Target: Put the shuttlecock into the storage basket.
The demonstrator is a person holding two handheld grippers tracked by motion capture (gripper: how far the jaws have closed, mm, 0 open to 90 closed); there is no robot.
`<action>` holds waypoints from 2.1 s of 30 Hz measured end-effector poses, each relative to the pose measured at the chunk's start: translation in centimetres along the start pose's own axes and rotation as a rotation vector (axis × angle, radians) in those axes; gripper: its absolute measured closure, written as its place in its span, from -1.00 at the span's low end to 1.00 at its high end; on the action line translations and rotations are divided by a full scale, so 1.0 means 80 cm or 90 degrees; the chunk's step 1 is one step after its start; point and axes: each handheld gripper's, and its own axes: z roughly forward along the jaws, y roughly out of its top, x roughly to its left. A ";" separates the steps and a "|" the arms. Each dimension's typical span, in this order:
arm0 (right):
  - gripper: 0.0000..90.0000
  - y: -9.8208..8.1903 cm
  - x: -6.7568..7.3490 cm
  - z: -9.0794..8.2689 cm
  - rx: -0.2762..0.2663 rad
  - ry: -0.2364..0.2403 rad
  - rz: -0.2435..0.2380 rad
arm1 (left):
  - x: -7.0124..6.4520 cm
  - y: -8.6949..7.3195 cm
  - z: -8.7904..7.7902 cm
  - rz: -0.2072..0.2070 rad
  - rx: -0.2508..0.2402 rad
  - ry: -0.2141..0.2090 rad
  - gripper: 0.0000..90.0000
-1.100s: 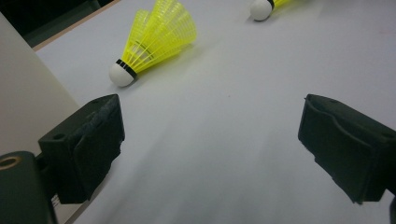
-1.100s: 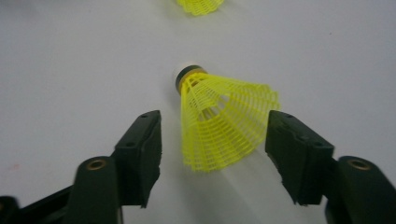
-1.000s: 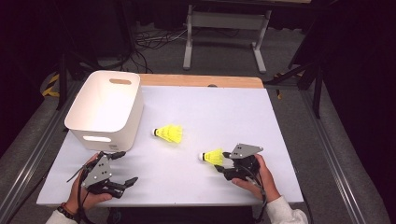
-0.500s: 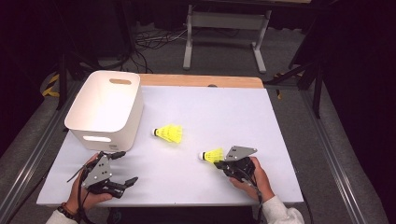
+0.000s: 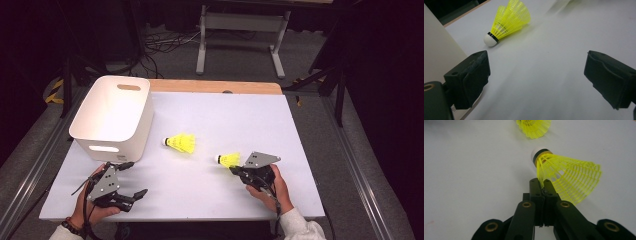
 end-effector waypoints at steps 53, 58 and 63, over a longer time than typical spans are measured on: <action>0.99 0.077 0.007 0.110 -0.024 0.051 -0.033 | 0.001 -0.002 0.002 0.001 0.006 -0.008 -0.83; 0.98 0.082 0.009 0.121 -0.023 0.054 -0.033 | 0.001 -0.002 0.002 -0.001 0.005 -0.009 -0.83; 0.97 0.086 0.011 0.131 -0.022 0.045 -0.030 | 0.000 -0.002 0.002 -0.001 0.006 -0.011 -0.83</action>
